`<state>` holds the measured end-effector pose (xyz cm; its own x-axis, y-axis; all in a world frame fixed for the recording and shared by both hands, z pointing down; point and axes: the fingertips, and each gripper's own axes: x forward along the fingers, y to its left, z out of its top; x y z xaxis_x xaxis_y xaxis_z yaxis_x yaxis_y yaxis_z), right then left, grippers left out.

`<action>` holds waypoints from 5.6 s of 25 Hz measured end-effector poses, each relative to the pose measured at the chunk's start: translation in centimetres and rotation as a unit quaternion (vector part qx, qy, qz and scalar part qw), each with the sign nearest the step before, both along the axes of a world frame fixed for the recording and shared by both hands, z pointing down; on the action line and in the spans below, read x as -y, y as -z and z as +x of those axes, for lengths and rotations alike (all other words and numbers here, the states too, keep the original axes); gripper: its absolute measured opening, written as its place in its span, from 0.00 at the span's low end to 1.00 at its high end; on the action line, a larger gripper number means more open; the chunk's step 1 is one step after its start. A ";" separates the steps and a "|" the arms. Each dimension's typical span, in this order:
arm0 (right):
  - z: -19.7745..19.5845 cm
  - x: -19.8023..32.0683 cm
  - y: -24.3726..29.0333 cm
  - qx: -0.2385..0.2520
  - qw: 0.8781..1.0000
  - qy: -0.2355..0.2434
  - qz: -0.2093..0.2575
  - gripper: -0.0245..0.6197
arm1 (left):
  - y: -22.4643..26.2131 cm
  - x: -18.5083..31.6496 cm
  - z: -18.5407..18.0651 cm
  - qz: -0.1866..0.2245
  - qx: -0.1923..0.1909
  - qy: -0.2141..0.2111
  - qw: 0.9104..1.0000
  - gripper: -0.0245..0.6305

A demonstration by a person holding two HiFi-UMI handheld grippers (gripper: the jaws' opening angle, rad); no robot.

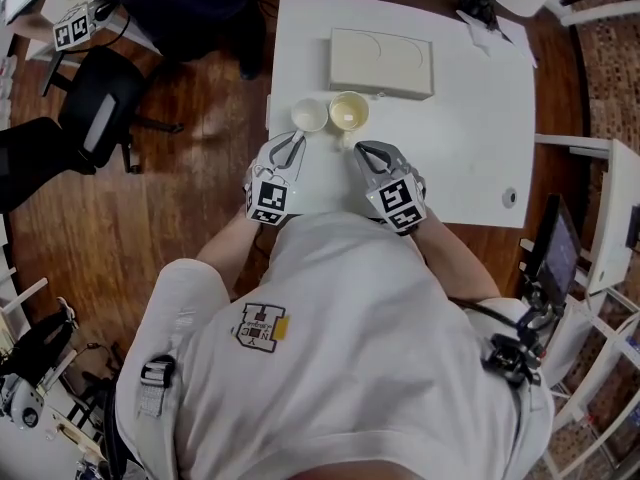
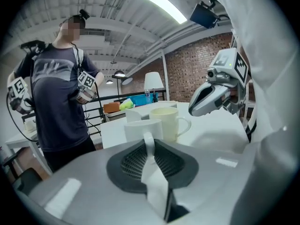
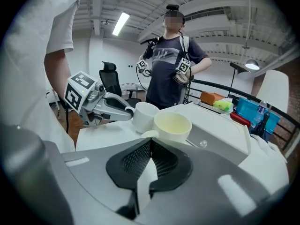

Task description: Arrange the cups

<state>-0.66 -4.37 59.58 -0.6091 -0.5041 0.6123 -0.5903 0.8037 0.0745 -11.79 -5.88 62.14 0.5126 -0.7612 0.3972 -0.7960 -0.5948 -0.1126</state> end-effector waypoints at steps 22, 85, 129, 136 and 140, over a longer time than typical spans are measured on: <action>1.9 3.0 2.5 0.000 0.997 -0.025 0.067 0.04 | 10.0 7.8 2.3 0.090 -0.067 0.001 0.994 0.09; 7.2 0.7 0.4 0.019 0.992 -0.118 0.047 0.04 | 0.2 -1.3 2.1 -0.105 -0.053 0.027 0.993 0.04; 1.2 2.4 1.6 0.069 0.963 -0.254 0.052 0.27 | 1.2 0.4 -2.0 -0.088 -0.062 0.004 0.994 0.04; -0.5 4.1 -0.5 0.062 0.950 -0.303 0.028 0.68 | 0.1 3.0 -1.0 -0.088 -0.049 -0.039 0.994 0.04; -0.6 4.9 -2.4 0.022 0.954 -0.298 0.016 0.83 | 1.1 4.6 0.4 -0.080 -0.034 -0.046 0.995 0.04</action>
